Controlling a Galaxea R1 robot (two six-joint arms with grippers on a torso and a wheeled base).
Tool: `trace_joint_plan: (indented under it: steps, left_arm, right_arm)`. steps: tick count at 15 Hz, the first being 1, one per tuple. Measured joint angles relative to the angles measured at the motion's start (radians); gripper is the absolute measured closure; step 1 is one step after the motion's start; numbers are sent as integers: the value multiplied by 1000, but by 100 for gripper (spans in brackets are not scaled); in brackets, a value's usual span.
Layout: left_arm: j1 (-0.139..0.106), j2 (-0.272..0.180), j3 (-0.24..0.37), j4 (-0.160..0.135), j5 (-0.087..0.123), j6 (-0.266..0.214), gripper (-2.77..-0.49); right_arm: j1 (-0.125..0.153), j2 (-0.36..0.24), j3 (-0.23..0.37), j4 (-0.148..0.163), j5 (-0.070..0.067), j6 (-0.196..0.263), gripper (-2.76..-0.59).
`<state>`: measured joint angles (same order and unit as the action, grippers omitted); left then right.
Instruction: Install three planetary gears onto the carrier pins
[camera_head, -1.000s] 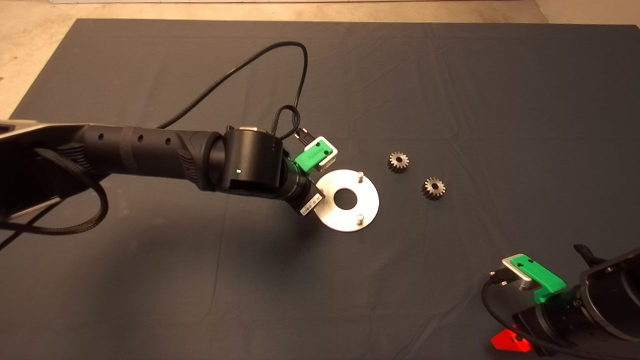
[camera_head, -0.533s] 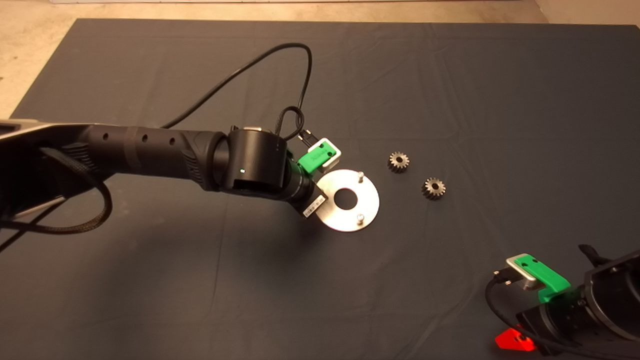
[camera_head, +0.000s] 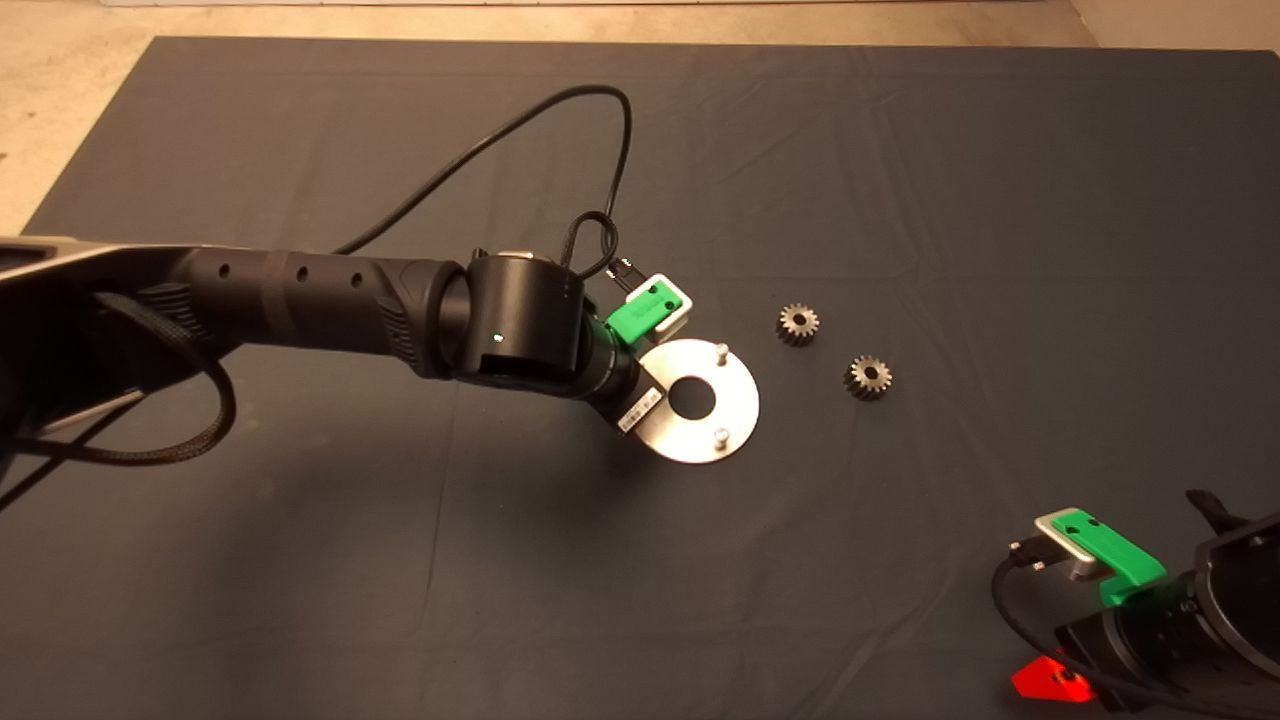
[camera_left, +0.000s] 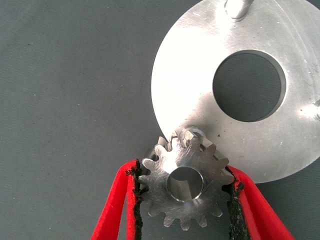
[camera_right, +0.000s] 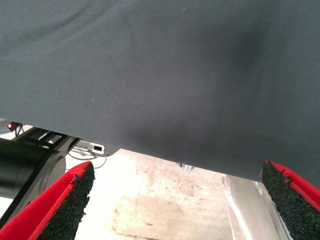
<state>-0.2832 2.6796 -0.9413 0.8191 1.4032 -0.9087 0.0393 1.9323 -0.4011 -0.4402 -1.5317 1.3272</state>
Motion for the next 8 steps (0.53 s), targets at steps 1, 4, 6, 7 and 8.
trace_joint_plan:
  steps: [1,4,6,7,8]
  left_arm:
    - [0,4,-1,0,-1,-2,-81]
    - [0,10,-3,0,-27,-3,-81]
    - [0,10,-6,0,-27,-18,-81]
    - [0,10,-6,0,-26,-23,-81]
    - [0,10,-6,0,-27,-24,-81]
  right_arm:
    - [3,-5,0,0,-1,-3,-250]
    - [15,-16,0,0,-1,-7,-250]
    - [16,-19,0,0,-1,-7,-250]
    - [21,-19,0,0,-1,-8,-250]
    - [26,-19,0,0,0,-9,-250]
